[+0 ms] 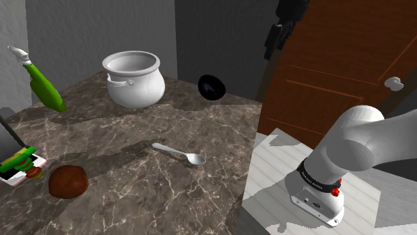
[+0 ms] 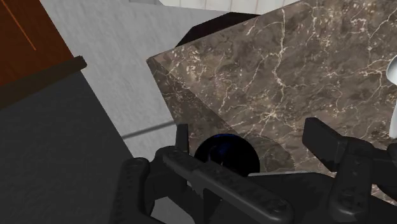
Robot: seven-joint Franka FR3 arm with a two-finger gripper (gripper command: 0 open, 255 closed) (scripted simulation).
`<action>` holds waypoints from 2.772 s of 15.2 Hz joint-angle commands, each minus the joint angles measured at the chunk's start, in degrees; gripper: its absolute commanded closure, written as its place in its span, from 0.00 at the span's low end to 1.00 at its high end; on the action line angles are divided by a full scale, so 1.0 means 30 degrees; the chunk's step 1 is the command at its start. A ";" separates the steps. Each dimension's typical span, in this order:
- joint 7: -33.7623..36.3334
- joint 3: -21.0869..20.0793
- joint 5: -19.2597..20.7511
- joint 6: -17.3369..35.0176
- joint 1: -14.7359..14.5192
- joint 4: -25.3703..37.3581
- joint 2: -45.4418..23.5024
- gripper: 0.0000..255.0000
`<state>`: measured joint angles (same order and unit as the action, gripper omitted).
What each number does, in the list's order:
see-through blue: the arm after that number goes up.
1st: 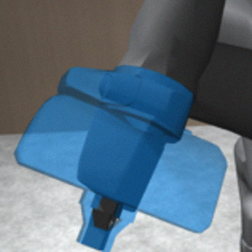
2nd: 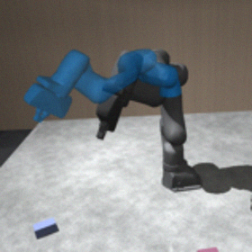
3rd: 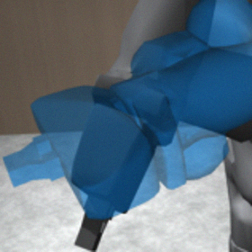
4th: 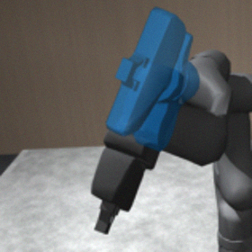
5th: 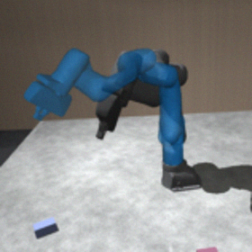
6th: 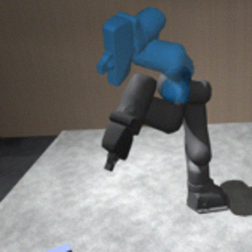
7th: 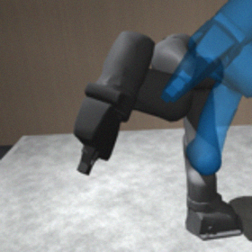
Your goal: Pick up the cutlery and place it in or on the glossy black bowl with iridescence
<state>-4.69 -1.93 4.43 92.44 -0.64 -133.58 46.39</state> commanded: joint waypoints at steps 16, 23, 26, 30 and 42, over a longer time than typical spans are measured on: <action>0.3828 -0.3857 -0.4099 0.7857 -0.2526 -0.4496 -0.2193 0.00; 0.5512 -0.6033 -0.5498 1.2084 -0.3491 -0.4799 -0.5244 0.00; 0.6302 -0.7029 -0.5781 1.3900 -0.3731 -0.4548 -0.6892 0.00; 0.7561 -0.8430 -0.5634 1.6239 -0.3810 -0.3874 -0.9340 0.00; 1.0810 -1.0419 -0.2485 2.0541 -0.3072 -0.2854 -1.4391 0.00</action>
<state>26.78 -32.90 -4.31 152.58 -10.11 -141.84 4.53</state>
